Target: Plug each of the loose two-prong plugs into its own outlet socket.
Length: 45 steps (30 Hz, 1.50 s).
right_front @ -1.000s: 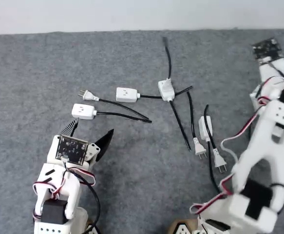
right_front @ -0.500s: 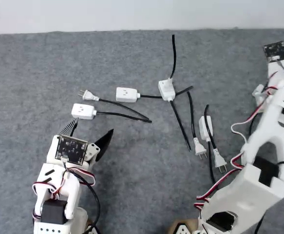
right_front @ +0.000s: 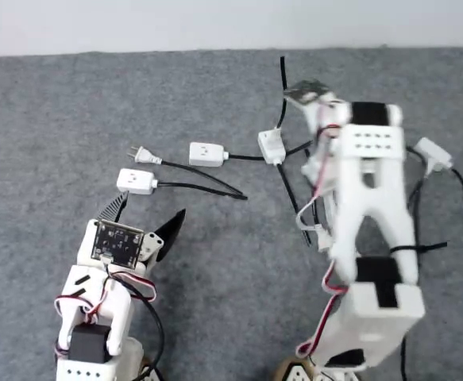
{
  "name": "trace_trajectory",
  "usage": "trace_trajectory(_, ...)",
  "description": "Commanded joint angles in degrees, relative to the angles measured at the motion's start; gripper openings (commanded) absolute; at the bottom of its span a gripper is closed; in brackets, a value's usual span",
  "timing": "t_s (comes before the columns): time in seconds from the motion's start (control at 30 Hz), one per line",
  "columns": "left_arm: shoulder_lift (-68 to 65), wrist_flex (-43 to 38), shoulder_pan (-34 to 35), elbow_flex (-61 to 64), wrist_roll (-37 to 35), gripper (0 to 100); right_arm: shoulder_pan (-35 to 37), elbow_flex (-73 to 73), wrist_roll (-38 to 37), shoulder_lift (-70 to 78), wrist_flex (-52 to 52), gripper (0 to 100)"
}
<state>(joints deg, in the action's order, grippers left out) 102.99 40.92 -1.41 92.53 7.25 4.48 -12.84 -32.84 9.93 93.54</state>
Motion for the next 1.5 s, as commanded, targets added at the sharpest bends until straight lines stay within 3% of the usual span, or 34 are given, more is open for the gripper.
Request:
trace_trajectory(0.0,-0.1,-1.8,-0.2,-0.7,-0.3,35,6.4,-1.2,3.7,-8.0,3.6,0.9)
trace_trajectory(0.27,0.0,-1.6,-0.3,-0.8,-0.3,35,17.5,14.6,6.2,-19.4,-4.0,0.9)
trace_trajectory(0.37,0.0,-1.6,-0.3,-0.9,-0.3,35,17.6,22.5,6.2,-19.7,-11.5,4.8)
trace_trajectory(0.6,0.0,-1.6,-0.3,-0.9,-0.3,35,17.0,36.0,6.1,-17.7,-28.6,33.1)
trace_trajectory(0.9,0.0,-1.6,-0.3,-0.9,-0.3,35,12.4,36.1,3.4,-8.2,-44.9,34.3)
trace_trajectory(1.1,0.0,-1.6,-0.4,-0.9,-0.3,35,11.8,25.8,2.2,3.5,-44.9,34.3)
trace_trajectory(1.47,-0.1,-1.6,-0.4,-0.9,-0.3,35,11.9,4.7,1.9,15.0,-31.6,34.2)
